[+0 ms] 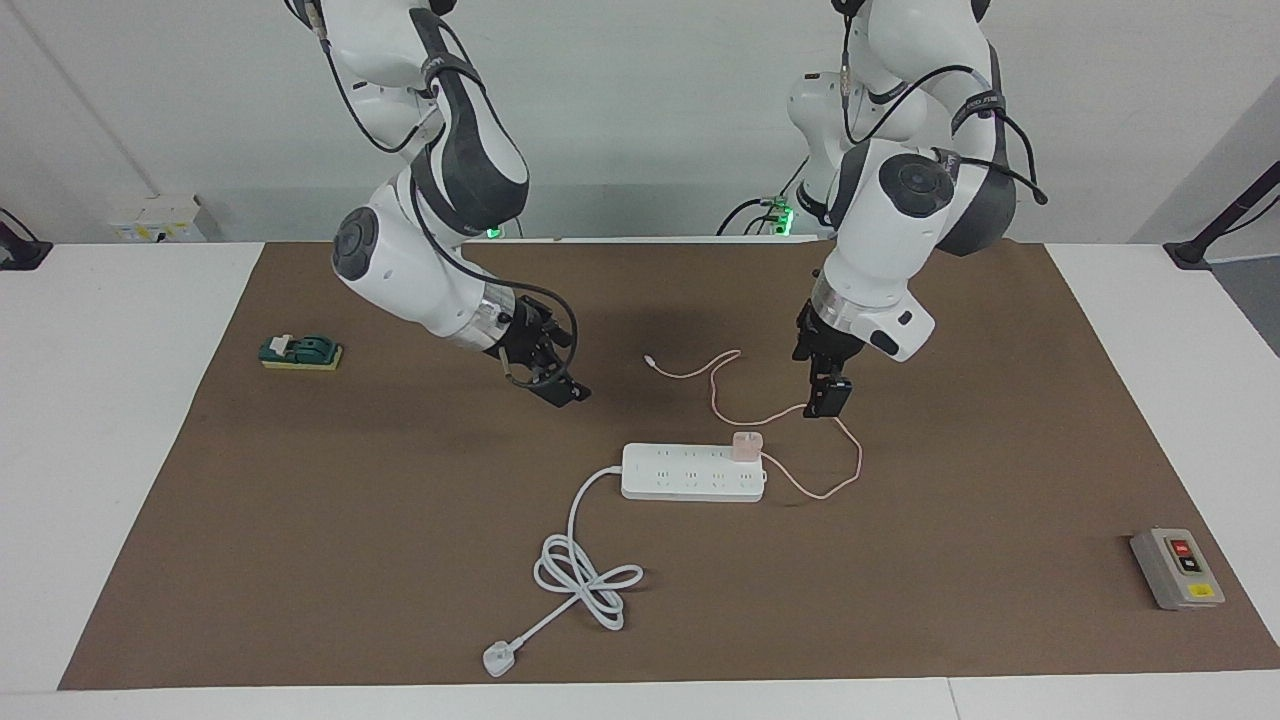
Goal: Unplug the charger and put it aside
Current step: 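Grasp the pink charger with the left gripper while the right gripper grips the strip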
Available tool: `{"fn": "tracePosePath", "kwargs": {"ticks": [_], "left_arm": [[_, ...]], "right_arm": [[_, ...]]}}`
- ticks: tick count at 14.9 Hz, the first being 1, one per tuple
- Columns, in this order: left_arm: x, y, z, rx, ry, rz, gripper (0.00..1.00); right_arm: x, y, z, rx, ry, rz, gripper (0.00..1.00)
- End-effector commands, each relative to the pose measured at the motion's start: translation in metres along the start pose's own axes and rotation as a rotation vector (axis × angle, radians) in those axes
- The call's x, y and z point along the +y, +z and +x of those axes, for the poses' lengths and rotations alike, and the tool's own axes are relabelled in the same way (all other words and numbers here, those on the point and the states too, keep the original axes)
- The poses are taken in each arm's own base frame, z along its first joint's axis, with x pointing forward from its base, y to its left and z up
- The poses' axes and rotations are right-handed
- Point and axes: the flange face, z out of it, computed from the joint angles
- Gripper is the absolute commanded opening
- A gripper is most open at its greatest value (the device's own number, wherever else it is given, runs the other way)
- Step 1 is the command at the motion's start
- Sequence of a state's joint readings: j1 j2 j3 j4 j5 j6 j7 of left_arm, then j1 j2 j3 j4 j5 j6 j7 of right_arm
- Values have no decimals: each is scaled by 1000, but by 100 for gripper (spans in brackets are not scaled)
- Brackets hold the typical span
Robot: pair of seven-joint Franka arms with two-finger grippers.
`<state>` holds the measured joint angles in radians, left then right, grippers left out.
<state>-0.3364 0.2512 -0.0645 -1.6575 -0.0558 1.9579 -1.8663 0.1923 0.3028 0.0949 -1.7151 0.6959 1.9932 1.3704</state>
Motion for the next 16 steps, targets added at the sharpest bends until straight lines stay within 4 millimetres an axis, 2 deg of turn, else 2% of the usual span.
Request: {"fn": "tracePosePath", "kwargs": {"ticks": [1,2,4,6,7,10,11,12,13,15,16], "left_arm": [[10,21,-22,1,-33,5,100],[14,29,-24,4,-44,11,100],[26,51,-32,18,-64,47,100],[37,71,-37,38,-77,53,100],[38,76,-37,37,-86,52,100],[42,89,-38,32,-100,43,100],[42,97,-40,34,-98,47,100],[40,104,-45,37,-91,55,100],[37,106,-55,37,-84,56,100],[37,112,-59,39,-92,52,100],[33,114,-69,44,-74,51,100]], "right_arm": [[-26,51,4,-99,127,50,100],[-28,63,5,-116,147,63,100],[-36,77,21,-203,228,92,100],[-45,88,28,-240,192,95,100],[-47,93,39,-249,196,92,100],[-51,101,52,-281,191,93,100],[-58,105,69,-297,207,72,100],[-71,105,66,-307,188,78,100],[-76,112,65,-309,181,75,100],[-78,129,81,-304,198,60,100],[-82,133,85,-304,198,63,100]]}}
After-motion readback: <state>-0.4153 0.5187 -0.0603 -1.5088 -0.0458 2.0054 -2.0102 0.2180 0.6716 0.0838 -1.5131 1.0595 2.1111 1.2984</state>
